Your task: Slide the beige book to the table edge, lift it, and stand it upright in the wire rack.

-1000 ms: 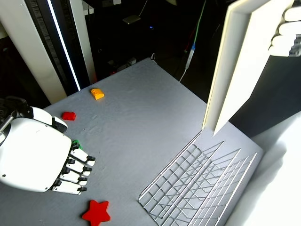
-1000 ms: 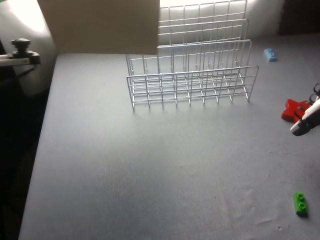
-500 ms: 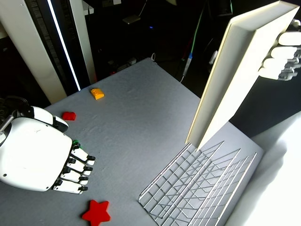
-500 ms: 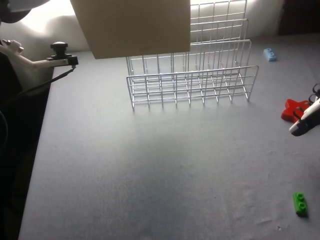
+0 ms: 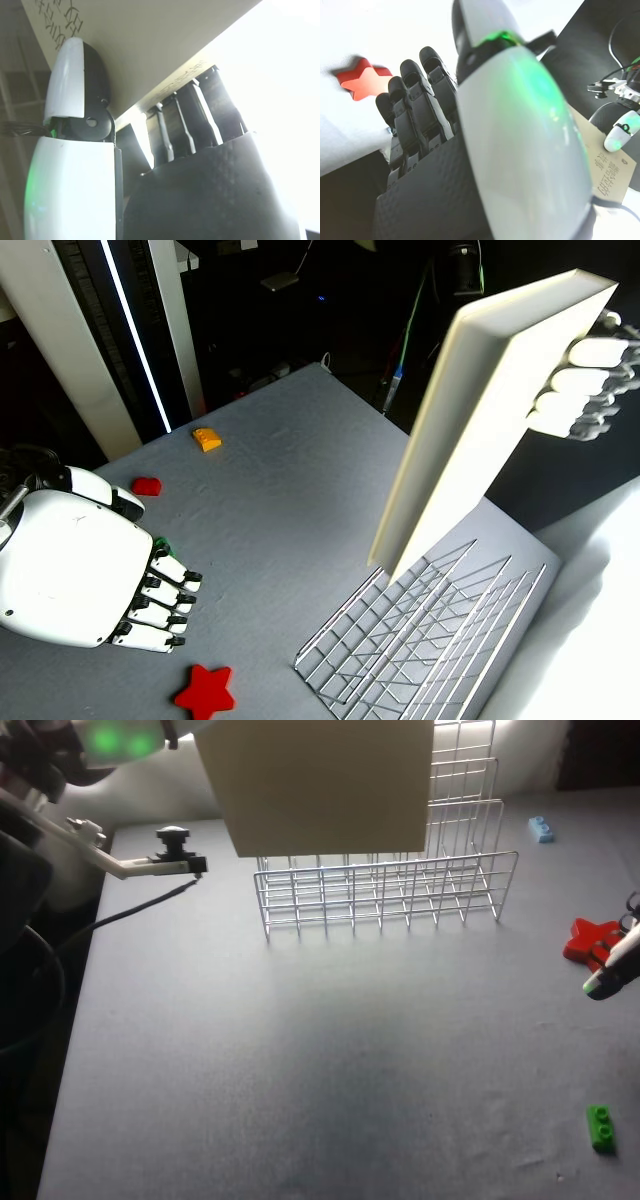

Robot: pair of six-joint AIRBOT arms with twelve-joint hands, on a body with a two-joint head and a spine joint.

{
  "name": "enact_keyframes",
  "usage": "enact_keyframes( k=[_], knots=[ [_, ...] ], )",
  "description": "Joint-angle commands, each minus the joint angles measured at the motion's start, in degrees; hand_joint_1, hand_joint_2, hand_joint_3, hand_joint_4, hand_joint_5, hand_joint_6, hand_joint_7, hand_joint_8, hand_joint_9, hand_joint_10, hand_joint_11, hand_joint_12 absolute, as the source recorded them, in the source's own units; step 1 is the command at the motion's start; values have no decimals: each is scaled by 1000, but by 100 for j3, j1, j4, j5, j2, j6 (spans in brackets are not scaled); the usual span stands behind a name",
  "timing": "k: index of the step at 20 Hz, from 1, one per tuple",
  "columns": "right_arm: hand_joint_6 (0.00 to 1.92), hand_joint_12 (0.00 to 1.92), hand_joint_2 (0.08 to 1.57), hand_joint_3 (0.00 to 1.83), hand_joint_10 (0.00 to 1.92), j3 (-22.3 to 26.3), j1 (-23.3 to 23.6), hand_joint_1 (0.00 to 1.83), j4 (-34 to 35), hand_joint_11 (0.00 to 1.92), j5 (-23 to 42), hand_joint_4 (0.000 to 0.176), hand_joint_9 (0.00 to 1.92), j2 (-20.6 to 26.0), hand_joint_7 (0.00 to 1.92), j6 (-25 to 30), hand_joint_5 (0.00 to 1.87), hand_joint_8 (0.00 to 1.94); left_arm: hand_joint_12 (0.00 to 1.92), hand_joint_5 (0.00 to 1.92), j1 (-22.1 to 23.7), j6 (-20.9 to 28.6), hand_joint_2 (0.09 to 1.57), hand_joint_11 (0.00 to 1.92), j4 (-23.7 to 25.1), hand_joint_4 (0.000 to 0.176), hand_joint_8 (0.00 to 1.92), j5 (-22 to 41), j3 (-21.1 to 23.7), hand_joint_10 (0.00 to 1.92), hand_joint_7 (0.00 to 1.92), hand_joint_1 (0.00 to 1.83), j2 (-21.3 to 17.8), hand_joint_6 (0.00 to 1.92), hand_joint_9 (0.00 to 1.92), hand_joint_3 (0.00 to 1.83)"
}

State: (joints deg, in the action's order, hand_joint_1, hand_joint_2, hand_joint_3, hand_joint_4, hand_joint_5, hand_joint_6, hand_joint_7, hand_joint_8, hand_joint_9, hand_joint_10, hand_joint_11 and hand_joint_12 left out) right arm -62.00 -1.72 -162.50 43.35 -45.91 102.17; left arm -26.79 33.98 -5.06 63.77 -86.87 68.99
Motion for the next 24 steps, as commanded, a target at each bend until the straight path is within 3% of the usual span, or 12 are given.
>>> enact_keyframes(
  k=[1, 8, 12, 15, 17, 19, 21, 22, 24],
  knots=[
    [3, 665, 1189, 0, 4, -27, 50, 318, 61, 0, -313, 0, 264, 41, 284, 42, 284, 3, 1590, 712, 58, 115, 1224, 704, -187, 0, 1424, 701, -64, 1349, 547, 1474, -7, 1328, 682, 0],
    [0, 653, 1210, 3, 0, -37, 106, 265, -128, 0, -423, 0, 249, 29, 261, -257, 254, 0, 1643, 716, 56, 169, 1228, 656, -195, 0, 1402, 722, -371, 1352, 555, 1473, 353, 1335, 684, 0],
    [3, 689, 1207, 2, 0, -54, 133, 259, -371, 0, -1064, 0, 253, 20, 267, -234, 274, 1, 1621, 699, 56, 194, 1215, 693, -269, 0, 1339, 719, -580, 1312, 607, 1476, 566, 1338, 722, 0],
    [4, 718, 1206, 0, 4, -67, 154, 279, -684, 0, -1120, 0, 265, 10, 272, 246, 284, 3, 1635, 677, 56, 194, 1216, 675, -313, 0, 1335, 717, -740, 1311, 619, 1477, 695, 1352, 733, 0],
    [2, 717, 1204, 0, 1, -78, 155, 310, -854, 0, -1064, 0, 252, 8, 263, 669, 282, 0, 1541, 791, 19, 178, 1164, 806, -439, 0, 1269, 702, -819, 1219, 716, 1487, 766, 1174, 829, 0],
    [0, 708, 1206, 0, 1, -93, 162, 309, -955, 0, -1095, 0, 248, 2, 262, 745, 275, 0, 1492, 807, -8, 178, 1153, 853, -454, 0, 1248, 702, -880, 1170, 723, 1487, 810, 1170, 853, 0],
    [0, 738, 1204, 0, 1, -106, 164, 323, -1008, 0, -1238, 0, 251, -3, 259, 979, 263, 0, 1592, 683, -36, 176, 1210, 721, -516, 0, 1363, 704, -947, 1298, 613, 1478, 871, 1325, 736, 1],
    [4, 773, 1200, 0, 6, -139, 169, 336, -1008, 0, -1268, 0, 269, -15, 271, 979, 274, 3, 1517, 786, -53, 157, 1165, 819, -583, 0, 1260, 710, -980, 1197, 710, 1485, 900, 1206, 828, 0],
    [1, 795, 1198, 0, 4, -162, 176, 316, -1008, 0, -1268, 0, 280, -25, 280, 989, 273, 2, 1489, 796, -68, 152, 1144, 854, -612, 0, 1205, 708, -1034, 1127, 758, 1489, 955, 1178, 885, 1]
  ],
)
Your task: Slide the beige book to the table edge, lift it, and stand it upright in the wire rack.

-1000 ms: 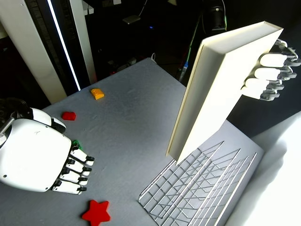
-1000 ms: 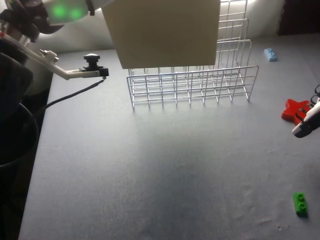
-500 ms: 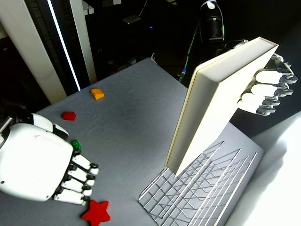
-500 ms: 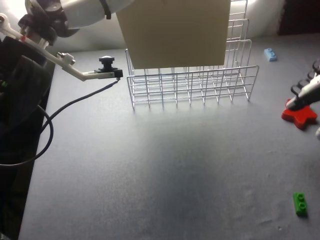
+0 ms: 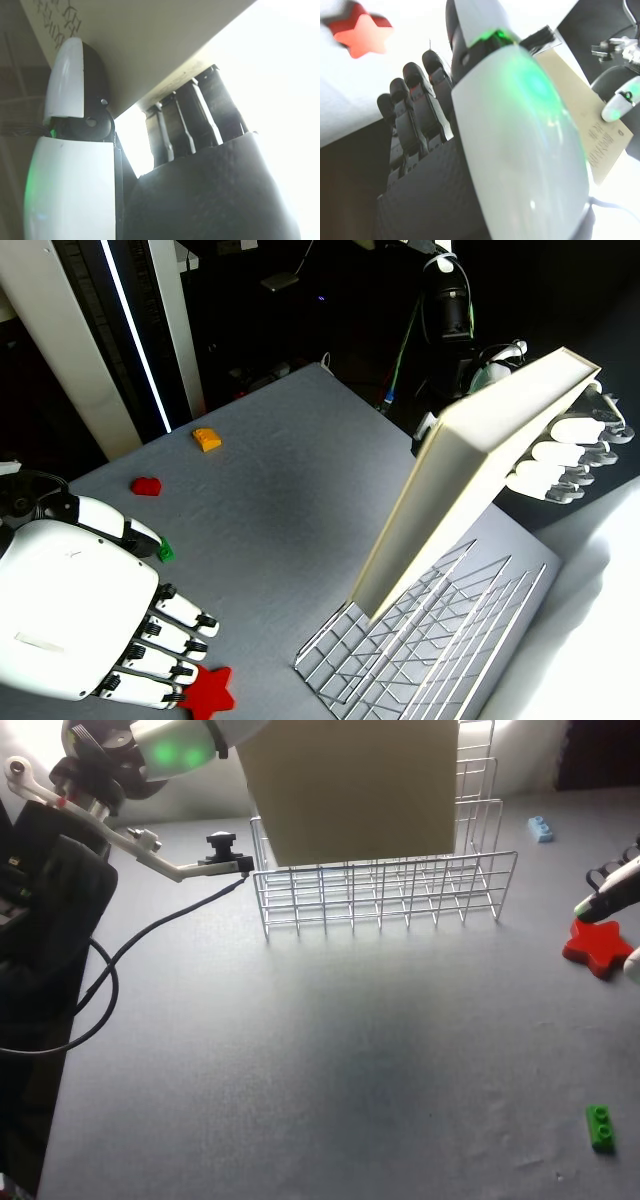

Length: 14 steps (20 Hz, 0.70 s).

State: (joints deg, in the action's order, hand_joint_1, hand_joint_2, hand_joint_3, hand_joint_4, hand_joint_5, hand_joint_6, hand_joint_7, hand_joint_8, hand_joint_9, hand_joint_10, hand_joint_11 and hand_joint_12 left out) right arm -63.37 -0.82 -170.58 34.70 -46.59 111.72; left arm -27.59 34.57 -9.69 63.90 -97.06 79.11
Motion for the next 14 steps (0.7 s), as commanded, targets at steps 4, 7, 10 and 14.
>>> enact_keyframes(
  k=[4, 7, 10, 14],
  knots=[
    [9, 818, 1194, 0, 6, -67, 93, 327, -199, 0, -400, 0, 294, 42, 308, 41, 308, 8, 1588, 709, 9, -19, 1203, 727, -344, 0, 1318, 652, -188, 1277, 626, 1479, 124, 1317, 757, 0],
    [3, 826, 1191, 0, 4, -68, 93, 341, -199, 0, -378, 0, 293, 38, 306, 43, 303, 3, 1558, 762, -4, -79, 1173, 798, -371, 0, 1256, 593, -264, 1196, 708, 1483, 204, 1232, 833, 0],
    [6, 861, 1186, 0, 6, -67, 100, 334, -199, 0, -290, 0, 310, 35, 327, 45, 325, 6, 1490, 811, -42, -125, 1147, 854, -450, 0, 1199, 584, -326, 1154, 747, 1487, 302, 1176, 865, 0],
    [5, 840, 1179, 0, 5, -75, 103, 342, -199, 0, -280, 0, 319, 32, 341, 20, 338, 5, 1496, 807, -106, -140, 1149, 842, -458, 0, 1203, 633, -433, 1173, 750, 1488, 435, 1184, 852, 0]
  ],
)
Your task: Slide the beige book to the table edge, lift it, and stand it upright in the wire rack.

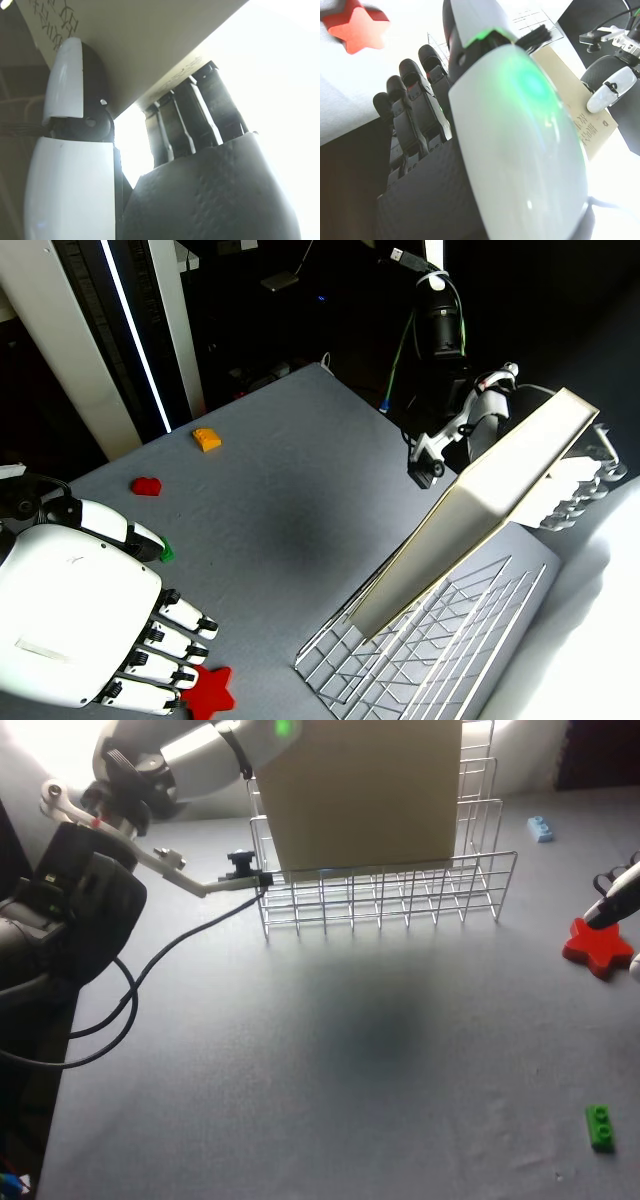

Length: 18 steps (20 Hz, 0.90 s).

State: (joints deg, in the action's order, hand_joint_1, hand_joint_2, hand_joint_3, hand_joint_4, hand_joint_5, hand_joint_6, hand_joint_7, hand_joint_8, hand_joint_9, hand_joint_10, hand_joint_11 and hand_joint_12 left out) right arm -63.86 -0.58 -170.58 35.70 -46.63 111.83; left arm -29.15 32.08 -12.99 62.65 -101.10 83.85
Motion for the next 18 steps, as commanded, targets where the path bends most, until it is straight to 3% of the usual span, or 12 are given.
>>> enact_keyframes(
  k=[1, 9, 11, 12, 14, 17, 18],
  knots=[
    [5, 849, 1181, 0, 7, -26, 79, 339, -199, 0, -355, 0, 332, 36, 349, 10, 345, 5, 1507, 803, 27, 110, 1154, 835, -129, 0, 1225, 789, -61, 1178, 733, 1487, -7, 1192, 846, 1],
    [0, 719, 1180, 1, 0, -28, 94, 298, -199, 0, -316, 0, 286, 29, 319, -37, 308, 0, 1510, 806, -183, 164, 1158, 840, -130, 0, 1245, 918, -416, 1172, 698, 1485, 333, 1198, 851, 1],
    [3, 734, 1186, 2, 4, -28, 99, 308, -199, 0, -263, 0, 300, 28, 325, -38, 320, 2, 1636, 679, -241, 170, 1219, 688, -130, 0, 1352, 921, -449, 1293, 582, 1475, 407, 1364, 743, 0],
    [7, 750, 1181, 0, 5, -28, 101, 317, -199, 0, -246, 0, 310, 28, 339, -37, 339, 4, 1568, 790, -250, 172, 1173, 772, -131, 0, 1244, 921, -450, 1176, 695, 1483, 423, 1234, 846, 0],
    [6, 761, 1182, 1, 3, -28, 107, 314, -199, 0, -200, 0, 309, 26, 342, -38, 344, 4, 1540, 833, -282, 172, 1157, 811, -130, 0, 1236, 921, -451, 1146, 697, 1484, 454, 1178, 863, 0],
    [4, 784, 1186, 1, 4, -28, 120, 312, -199, 0, -114, 0, 300, 15, 333, -85, 329, 3, 1555, 814, -309, 172, 1161, 806, -130, 0, 1229, 922, -480, 1170, 703, 1484, 492, 1208, 847, 1],
    [4, 792, 1184, 0, 8, -28, 120, 316, -199, 0, -106, 0, 311, 15, 341, -94, 330, 6, 1625, 709, -309, 172, 1206, 709, -128, 0, 1316, 921, -489, 1275, 619, 1476, 494, 1335, 750, 3]
  ],
)
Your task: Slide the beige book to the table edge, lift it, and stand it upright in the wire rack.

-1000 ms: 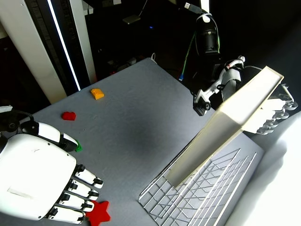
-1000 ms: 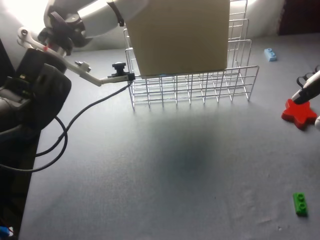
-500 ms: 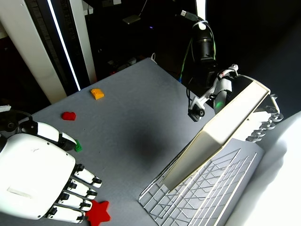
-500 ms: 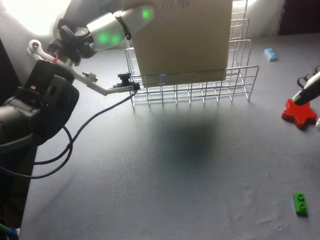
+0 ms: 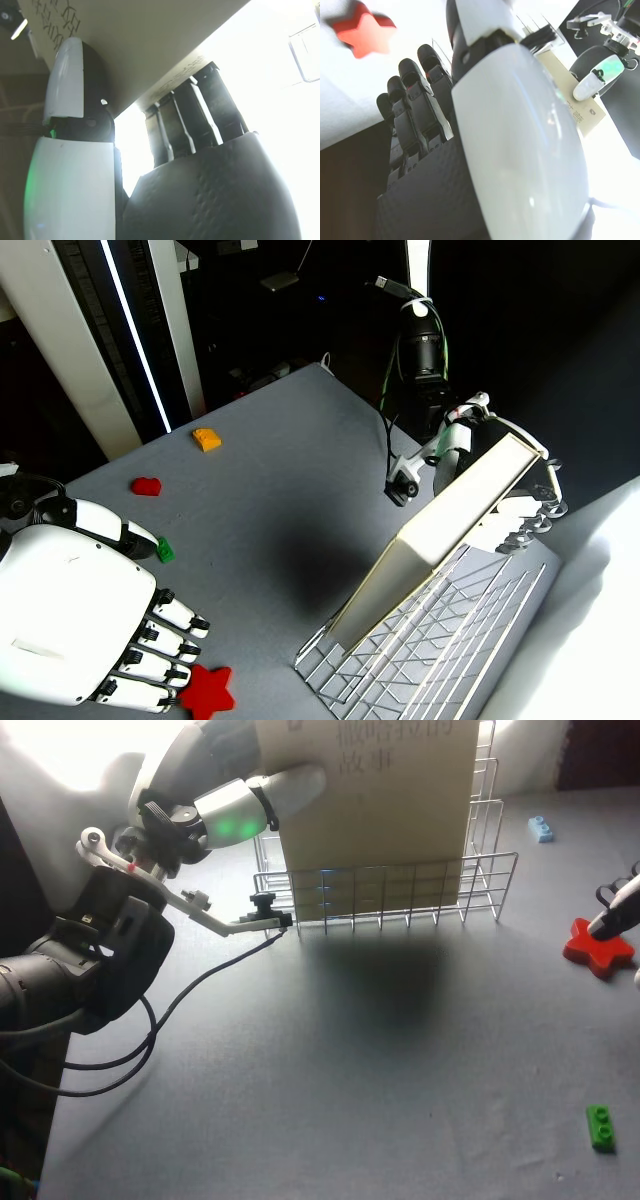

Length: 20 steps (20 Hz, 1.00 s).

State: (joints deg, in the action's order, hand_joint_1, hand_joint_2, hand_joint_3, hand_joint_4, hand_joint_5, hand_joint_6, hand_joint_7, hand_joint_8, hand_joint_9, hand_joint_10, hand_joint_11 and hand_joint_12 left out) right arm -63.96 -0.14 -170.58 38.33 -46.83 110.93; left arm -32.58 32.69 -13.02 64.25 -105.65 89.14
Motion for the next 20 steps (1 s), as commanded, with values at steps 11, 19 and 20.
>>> enact_keyframes(
  k=[11, 19, 20],
  knots=[
    [6, 820, 1186, 0, 7, -47, 91, 297, -199, 0, 352, 0, 312, 25, 353, -345, 350, 7, 1498, 800, 16, 126, 1164, 841, -127, 0, 1283, 716, -31, 1210, 681, 1484, -11, 1203, 826, 0],
    [0, 840, 1186, 1, 5, -48, 81, 293, -199, 0, 361, 0, 316, 23, 347, -381, 337, 4, 1148, 810, -10, 153, 1188, 501, -131, 0, 615, 686, -23, 533, 779, 1152, -22, 1229, 737, 0],
    [0, 840, 1186, 1, 3, -48, 79, 303, -199, 0, 363, 0, 313, 24, 335, -383, 327, 0, 1099, 749, -11, 153, 1078, 449, -131, 0, 323, 687, -19, 361, 788, 1235, -26, 586, 736, 0]
  ],
)
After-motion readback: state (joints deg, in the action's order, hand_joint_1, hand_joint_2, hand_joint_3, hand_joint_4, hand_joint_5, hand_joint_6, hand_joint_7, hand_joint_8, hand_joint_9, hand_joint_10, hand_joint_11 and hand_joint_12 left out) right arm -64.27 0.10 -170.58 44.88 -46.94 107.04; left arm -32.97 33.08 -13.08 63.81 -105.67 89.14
